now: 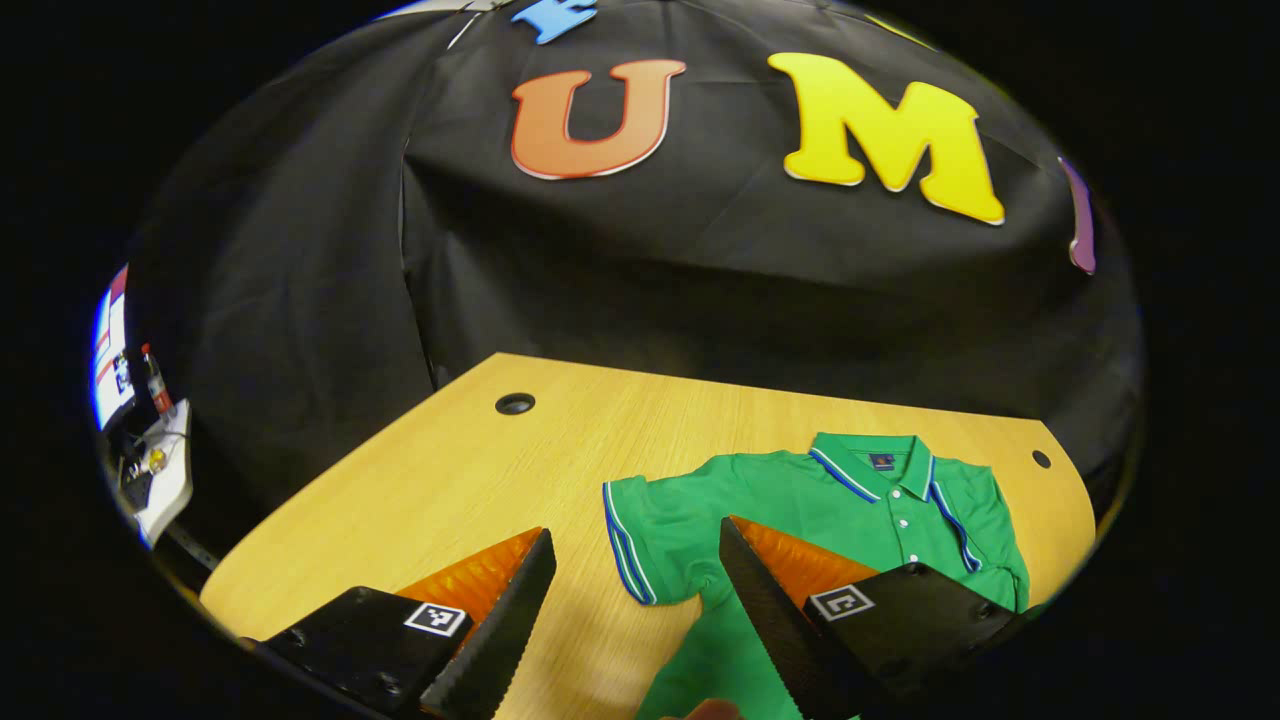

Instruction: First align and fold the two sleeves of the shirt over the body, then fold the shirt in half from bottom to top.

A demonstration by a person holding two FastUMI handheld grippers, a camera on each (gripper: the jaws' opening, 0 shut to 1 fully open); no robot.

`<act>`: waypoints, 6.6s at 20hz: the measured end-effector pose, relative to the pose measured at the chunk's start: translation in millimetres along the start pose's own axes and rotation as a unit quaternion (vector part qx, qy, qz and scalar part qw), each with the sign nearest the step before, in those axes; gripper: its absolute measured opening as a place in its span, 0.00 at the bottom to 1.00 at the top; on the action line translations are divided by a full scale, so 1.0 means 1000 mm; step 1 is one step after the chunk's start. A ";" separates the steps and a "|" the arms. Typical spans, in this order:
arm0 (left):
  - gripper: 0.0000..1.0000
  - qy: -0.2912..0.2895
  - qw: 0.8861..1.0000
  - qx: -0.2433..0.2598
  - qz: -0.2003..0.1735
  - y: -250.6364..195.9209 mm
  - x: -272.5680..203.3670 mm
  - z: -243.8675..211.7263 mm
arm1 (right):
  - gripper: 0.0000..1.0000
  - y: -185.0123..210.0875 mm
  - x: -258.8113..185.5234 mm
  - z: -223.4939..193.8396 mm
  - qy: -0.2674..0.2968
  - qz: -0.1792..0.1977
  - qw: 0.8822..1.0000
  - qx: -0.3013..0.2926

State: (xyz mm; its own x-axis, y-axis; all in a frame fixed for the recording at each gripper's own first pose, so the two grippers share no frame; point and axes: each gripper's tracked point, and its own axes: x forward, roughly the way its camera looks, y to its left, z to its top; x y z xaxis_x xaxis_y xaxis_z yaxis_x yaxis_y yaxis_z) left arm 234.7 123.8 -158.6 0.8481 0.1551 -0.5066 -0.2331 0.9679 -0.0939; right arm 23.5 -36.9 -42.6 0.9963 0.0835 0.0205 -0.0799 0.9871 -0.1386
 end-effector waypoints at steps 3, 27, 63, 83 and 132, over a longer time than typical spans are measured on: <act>1.00 0.025 1.000 -0.015 -0.011 0.002 0.040 -0.013 | 0.95 0.000 0.008 -0.015 0.016 0.000 1.000 -0.004; 0.10 0.072 0.995 0.071 0.016 -0.032 0.092 -0.030 | 0.95 -0.029 0.021 -0.051 0.057 -0.018 0.997 0.040; 1.00 -0.172 0.980 0.070 -0.070 -0.042 -0.209 0.023 | 0.95 0.001 -0.062 -0.030 0.036 -0.023 0.999 0.028; 1.00 -0.070 0.992 0.079 -0.068 0.030 -0.208 -0.176 | 0.95 0.023 -0.076 -0.123 0.110 -0.020 0.991 0.071; 0.10 -0.136 0.979 0.100 -0.113 -0.034 -0.213 -0.088 | 0.00 -0.003 0.017 -0.053 0.072 0.019 0.993 0.095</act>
State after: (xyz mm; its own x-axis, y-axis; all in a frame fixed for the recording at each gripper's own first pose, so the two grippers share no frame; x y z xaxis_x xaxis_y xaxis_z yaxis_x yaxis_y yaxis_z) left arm 20.1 40.1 -122.8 0.9689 -0.0462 -0.2430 0.0490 0.9988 0.0055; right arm 42.7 -45.8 -94.3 0.9854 0.1144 -0.1257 -0.1086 0.9927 0.0522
